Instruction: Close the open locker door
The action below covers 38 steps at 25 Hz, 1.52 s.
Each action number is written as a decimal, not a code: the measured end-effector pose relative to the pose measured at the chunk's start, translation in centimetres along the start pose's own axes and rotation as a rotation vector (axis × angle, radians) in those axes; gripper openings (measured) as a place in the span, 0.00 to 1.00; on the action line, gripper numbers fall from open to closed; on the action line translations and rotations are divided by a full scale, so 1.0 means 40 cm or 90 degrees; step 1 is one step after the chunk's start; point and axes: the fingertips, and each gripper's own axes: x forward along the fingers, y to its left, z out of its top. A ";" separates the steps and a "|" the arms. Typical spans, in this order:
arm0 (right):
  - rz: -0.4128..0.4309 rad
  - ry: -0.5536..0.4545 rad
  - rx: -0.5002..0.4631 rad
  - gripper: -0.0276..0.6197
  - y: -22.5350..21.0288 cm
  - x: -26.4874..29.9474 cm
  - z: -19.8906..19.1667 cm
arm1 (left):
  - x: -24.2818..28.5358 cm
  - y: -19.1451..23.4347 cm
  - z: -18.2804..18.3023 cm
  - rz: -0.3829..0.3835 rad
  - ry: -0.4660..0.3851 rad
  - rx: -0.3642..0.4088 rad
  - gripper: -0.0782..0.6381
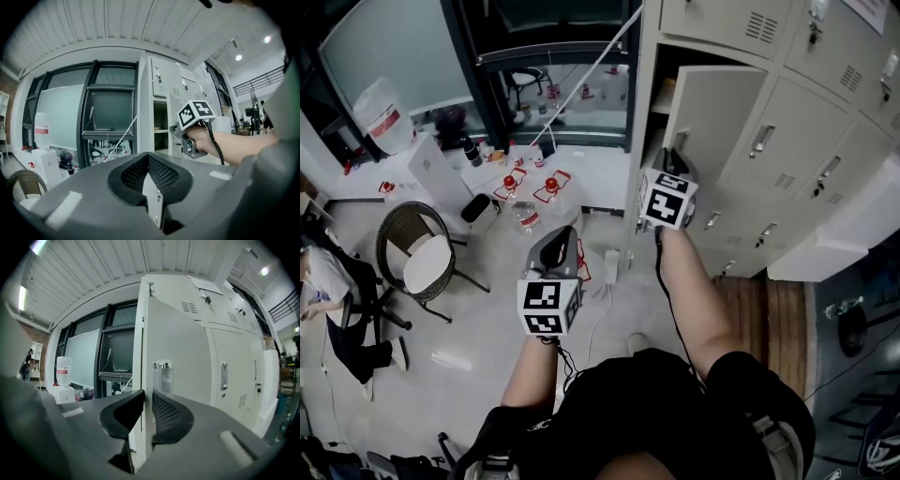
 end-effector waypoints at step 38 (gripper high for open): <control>0.080 -0.061 -0.023 0.06 0.062 0.245 0.056 | 0.237 0.115 0.041 0.087 -0.015 0.004 0.11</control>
